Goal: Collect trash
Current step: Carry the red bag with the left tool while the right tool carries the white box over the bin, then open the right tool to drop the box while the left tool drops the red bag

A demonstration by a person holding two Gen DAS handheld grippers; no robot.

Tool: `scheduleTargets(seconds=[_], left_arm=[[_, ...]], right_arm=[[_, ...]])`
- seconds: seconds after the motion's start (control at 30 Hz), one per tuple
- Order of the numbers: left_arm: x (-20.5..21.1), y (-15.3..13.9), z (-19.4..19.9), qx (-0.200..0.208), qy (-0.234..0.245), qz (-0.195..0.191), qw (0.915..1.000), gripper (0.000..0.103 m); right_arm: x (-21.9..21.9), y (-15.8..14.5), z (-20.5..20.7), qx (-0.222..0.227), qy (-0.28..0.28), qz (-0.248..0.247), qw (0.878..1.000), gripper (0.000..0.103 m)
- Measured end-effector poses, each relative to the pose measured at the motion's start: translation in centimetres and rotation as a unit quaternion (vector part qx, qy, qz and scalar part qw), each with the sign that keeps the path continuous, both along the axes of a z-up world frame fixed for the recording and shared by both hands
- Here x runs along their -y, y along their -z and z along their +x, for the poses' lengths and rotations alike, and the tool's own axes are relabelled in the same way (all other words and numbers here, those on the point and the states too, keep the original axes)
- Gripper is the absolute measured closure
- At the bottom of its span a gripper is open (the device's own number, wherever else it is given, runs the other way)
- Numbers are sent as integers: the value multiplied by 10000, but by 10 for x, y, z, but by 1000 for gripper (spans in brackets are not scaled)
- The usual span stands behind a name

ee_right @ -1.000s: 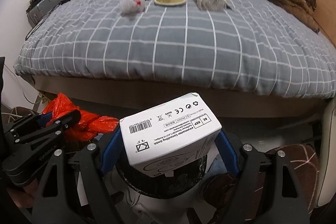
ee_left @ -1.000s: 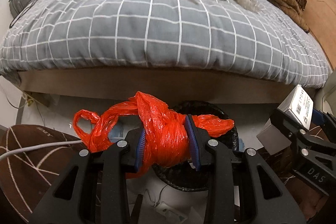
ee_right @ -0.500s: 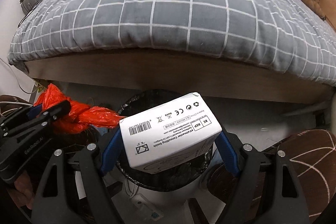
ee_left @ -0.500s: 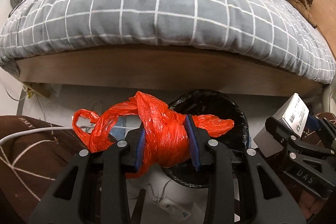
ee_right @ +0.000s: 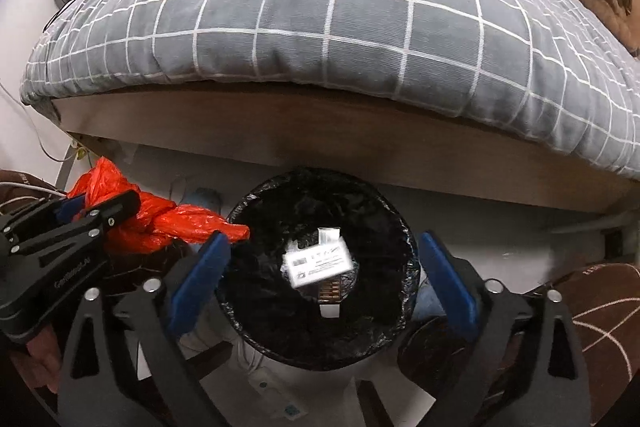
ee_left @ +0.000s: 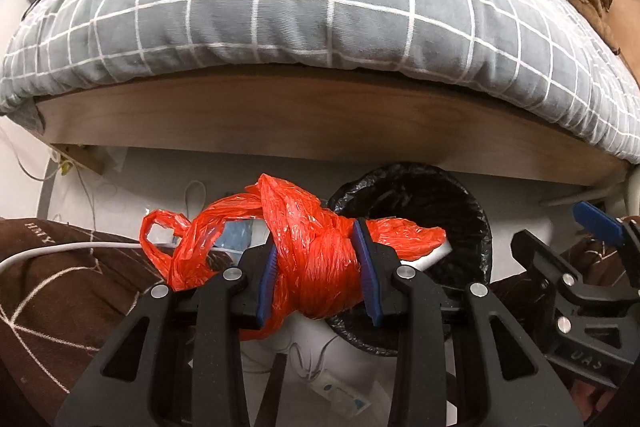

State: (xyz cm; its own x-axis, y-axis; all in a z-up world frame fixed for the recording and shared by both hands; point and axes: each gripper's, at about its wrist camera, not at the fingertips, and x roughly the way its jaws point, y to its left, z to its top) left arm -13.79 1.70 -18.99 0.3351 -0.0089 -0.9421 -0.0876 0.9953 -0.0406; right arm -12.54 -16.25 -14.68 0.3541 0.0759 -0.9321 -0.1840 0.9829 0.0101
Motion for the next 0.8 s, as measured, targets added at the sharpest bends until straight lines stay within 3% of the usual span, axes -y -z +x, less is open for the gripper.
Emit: scheduleTargets(seconds=[0.4, 0.8], left_arm=[[48, 7, 13, -140, 506, -74, 9986, 69], [96, 13, 16, -154, 1075, 68, 9941, 65]], right_arm=[[69, -2, -3, 83, 621, -169, 9979, 8], [94, -3, -9, 109, 1012, -163, 9947, 8]])
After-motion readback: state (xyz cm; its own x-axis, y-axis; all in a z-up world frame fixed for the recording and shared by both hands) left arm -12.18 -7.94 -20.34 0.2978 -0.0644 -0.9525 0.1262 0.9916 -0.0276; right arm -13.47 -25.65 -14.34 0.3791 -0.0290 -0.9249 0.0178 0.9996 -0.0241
